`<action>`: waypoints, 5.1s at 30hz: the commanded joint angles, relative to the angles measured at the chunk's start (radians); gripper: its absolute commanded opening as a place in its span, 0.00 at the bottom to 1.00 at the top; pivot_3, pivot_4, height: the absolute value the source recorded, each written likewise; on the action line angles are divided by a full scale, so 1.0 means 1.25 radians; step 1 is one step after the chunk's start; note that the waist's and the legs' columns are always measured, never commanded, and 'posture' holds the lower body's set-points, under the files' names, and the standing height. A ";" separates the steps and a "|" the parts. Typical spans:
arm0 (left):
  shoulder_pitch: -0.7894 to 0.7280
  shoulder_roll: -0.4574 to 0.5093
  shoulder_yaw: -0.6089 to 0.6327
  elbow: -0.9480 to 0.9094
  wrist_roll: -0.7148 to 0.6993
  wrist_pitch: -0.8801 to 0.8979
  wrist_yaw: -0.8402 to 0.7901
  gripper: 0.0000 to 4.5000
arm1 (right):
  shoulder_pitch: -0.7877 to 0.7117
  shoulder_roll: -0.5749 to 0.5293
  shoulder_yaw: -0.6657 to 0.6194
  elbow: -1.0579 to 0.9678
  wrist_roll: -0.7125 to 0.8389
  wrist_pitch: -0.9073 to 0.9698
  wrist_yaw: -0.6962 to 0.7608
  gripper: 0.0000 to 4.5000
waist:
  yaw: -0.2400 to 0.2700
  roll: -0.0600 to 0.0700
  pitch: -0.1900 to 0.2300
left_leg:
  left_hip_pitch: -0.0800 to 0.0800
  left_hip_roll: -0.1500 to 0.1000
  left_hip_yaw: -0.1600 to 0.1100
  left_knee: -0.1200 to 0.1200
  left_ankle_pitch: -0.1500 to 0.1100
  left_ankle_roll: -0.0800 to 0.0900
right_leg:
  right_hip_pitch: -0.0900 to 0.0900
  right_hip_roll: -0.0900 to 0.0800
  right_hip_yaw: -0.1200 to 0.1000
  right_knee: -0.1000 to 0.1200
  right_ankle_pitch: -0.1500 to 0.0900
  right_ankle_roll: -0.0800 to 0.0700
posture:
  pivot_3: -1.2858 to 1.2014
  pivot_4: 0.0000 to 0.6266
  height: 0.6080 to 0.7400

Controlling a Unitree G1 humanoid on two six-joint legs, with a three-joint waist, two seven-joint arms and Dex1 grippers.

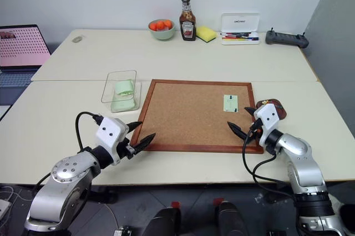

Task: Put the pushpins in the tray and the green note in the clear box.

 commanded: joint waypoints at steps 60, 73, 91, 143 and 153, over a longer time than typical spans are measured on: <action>-0.468 -0.254 -0.225 0.788 0.118 -0.303 -0.209 0.00 | -0.460 0.075 0.073 0.467 -0.121 0.114 -0.081 0.90 | -0.001 0.001 -0.001 | 0.002 -0.001 0.000 0.001 0.000 0.000 | 0.002 0.000 0.000 0.001 0.003 0.005 | 0.52 0.24 1.00; -0.459 -0.257 -0.217 0.772 0.126 -0.298 -0.203 0.00 | -0.554 0.115 0.062 0.715 -0.182 -0.026 -0.120 0.31 | -0.003 0.001 -0.001 | 0.002 -0.001 0.000 0.000 0.000 0.000 | 0.002 0.000 0.001 0.001 0.003 0.005 | 0.52 0.24 1.00; -0.461 -0.260 -0.228 0.803 0.158 -0.279 -0.182 0.00 | -0.567 0.114 0.036 0.667 -0.168 -0.055 -0.104 0.00 | -0.003 0.002 -0.001 | 0.002 -0.001 0.000 0.000 0.000 0.000 | 0.002 0.000 0.001 0.001 0.004 0.005 | 0.52 0.24 1.00; -0.460 -0.270 -0.250 0.831 0.208 -0.319 -0.189 0.00 | -0.233 -0.190 0.017 0.282 -0.279 0.080 -0.089 0.99 | 0.000 0.005 -0.004 | 0.003 -0.002 0.001 0.001 0.000 0.000 | 0.003 0.000 0.001 0.001 0.004 0.006 | 0.52 0.24 1.00; -0.459 -0.269 -0.248 0.835 0.209 -0.324 -0.188 0.00 | -0.228 -0.159 -0.025 0.147 -0.123 0.188 0.024 0.99 | 0.000 0.005 -0.004 | 0.003 -0.002 0.000 0.001 0.000 0.000 | 0.003 0.000 0.001 0.001 0.004 0.006 | 0.52 0.24 1.00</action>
